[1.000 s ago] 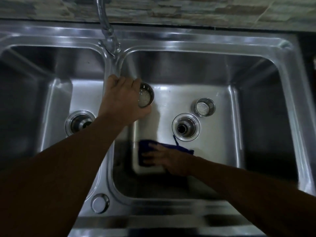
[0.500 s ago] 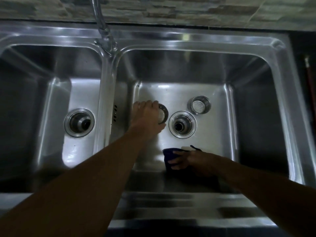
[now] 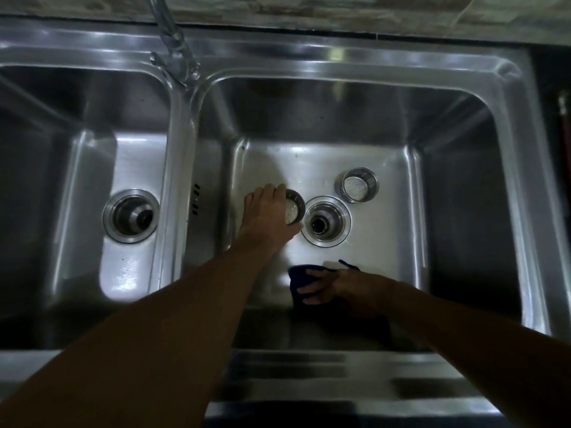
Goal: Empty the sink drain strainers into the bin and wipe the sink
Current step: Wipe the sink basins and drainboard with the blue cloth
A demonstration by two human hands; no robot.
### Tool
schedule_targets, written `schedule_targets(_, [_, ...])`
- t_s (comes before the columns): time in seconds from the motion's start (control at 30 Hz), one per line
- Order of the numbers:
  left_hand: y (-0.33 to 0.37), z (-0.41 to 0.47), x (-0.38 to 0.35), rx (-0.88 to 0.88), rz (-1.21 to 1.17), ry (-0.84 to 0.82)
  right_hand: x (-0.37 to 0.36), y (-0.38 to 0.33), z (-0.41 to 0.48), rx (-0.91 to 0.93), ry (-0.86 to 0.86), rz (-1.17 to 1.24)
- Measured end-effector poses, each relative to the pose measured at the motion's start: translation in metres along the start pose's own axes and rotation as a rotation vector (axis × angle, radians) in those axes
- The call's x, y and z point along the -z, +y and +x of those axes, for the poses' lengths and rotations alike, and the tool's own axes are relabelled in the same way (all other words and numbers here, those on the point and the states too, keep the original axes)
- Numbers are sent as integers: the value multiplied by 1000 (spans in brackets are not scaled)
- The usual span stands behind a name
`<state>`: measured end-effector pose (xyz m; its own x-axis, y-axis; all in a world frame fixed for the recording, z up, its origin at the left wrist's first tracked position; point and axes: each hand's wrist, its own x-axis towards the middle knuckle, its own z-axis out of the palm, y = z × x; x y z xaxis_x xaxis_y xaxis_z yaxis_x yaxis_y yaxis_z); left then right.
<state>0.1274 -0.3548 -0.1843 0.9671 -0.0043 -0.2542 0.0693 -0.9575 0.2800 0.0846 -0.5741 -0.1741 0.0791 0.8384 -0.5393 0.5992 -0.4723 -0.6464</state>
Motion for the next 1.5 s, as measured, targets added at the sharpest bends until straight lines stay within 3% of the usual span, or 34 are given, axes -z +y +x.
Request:
schedule_targets(0.13, [-1, -12, 6, -11, 13, 4, -3, 0, -1, 29, 128, 111])
schedule_targets(0.27, [4, -45, 29, -83, -39, 146, -6, -7, -1, -159, 220, 170])
schedule_targets(0.37, [8, -78, 47, -240, -125, -71, 0, -20, -10, -222, 368, 322])
schedule_targets(0.47, [15, -110, 60, -278, -238, -318, 9, -36, -32, -265, 558, 469])
schedule_targets(0.77, [70, -135, 110, -351, -177, -292, 34, -90, -99, -340, 855, 702])
schedule_targets(0.97, [96, -143, 149, -409, -112, -308, 22, -132, -122, -393, 927, 653])
schedule_targets(1.17, [112, -141, 167, -515, -83, -361, 12, -150, -123, -565, 1021, 371])
schedule_targets(1.37, [150, -123, 188, -625, 49, -305, 28, -137, -180, -505, 976, 211])
schedule_targets(1.5, [207, -107, 198, -756, 170, -297, 37, -127, -235, -618, 932, 128])
